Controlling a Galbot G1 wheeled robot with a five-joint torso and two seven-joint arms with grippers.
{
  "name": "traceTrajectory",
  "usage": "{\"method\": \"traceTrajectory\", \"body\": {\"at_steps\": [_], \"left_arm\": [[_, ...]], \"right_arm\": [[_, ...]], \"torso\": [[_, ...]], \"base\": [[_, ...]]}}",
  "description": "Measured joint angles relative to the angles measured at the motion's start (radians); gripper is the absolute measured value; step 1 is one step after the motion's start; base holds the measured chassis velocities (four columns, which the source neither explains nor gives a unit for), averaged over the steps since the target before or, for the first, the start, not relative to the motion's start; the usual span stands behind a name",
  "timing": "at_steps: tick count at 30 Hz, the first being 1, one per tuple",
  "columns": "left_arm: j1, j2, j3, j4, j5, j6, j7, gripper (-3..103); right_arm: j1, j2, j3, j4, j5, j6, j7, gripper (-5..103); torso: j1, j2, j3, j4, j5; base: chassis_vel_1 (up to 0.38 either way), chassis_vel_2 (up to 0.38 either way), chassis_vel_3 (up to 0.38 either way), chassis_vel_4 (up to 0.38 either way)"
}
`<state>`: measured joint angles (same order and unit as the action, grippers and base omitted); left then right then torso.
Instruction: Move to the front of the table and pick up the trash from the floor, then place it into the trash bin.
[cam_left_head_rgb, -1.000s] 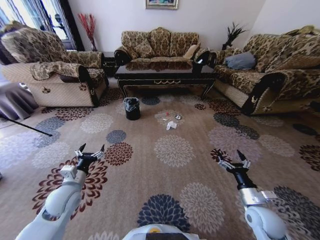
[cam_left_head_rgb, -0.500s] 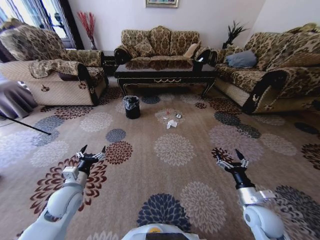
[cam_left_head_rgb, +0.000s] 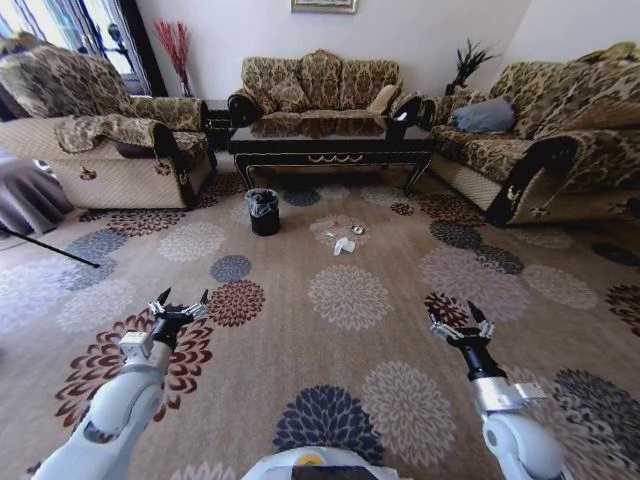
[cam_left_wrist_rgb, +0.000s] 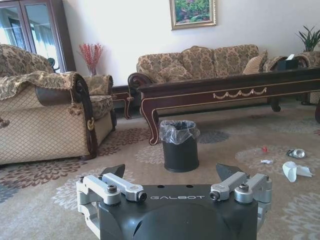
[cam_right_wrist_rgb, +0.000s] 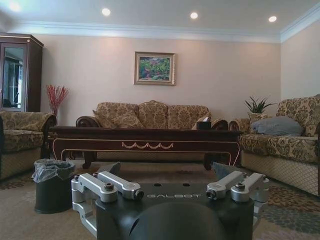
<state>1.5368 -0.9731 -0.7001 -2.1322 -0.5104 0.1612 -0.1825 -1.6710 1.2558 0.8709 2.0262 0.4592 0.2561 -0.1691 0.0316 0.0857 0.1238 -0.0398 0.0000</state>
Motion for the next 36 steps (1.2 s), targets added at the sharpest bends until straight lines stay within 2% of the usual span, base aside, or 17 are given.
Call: {"method": "traceTrajectory", "body": {"at_steps": [15, 23, 34, 36], "left_arm": [[-0.006, -0.002, 0.017, -0.008, -0.027, 0.009, -0.017, 100], [-0.004, -0.007, 0.009, -0.008, -0.027, 0.01, -0.02, 100], [-0.003, -0.019, 0.022, 0.001, -0.019, 0.009, -0.023, 100], [0.002, -0.023, 0.027, 0.007, -0.011, -0.012, -0.027, 100]], "right_arm": [[0.006, 0.014, -0.015, -0.007, -0.009, 0.003, -0.007, 100], [0.015, -0.001, -0.011, -0.006, -0.002, 0.003, -0.006, 100], [-0.003, 0.008, -0.011, 0.001, -0.019, 0.009, -0.005, 100], [-0.002, 0.013, -0.014, 0.0, -0.041, 0.015, 0.015, 100]], "torso": [[-0.001, -0.058, -0.057, -0.0001, 0.0], [-0.001, -0.086, -0.089, 0.0, -0.0002], [-0.003, -0.086, -0.093, -0.0001, 0.0], [-0.004, -0.086, -0.092, -0.0001, 0.0]], "base": [[0.0, 0.0, 0.0, 0.0], [0.0, 0.0, 0.0, 0.0], [0.0, 0.0, 0.0, 0.0], [0.0, 0.0, 0.0, 0.0]]}}
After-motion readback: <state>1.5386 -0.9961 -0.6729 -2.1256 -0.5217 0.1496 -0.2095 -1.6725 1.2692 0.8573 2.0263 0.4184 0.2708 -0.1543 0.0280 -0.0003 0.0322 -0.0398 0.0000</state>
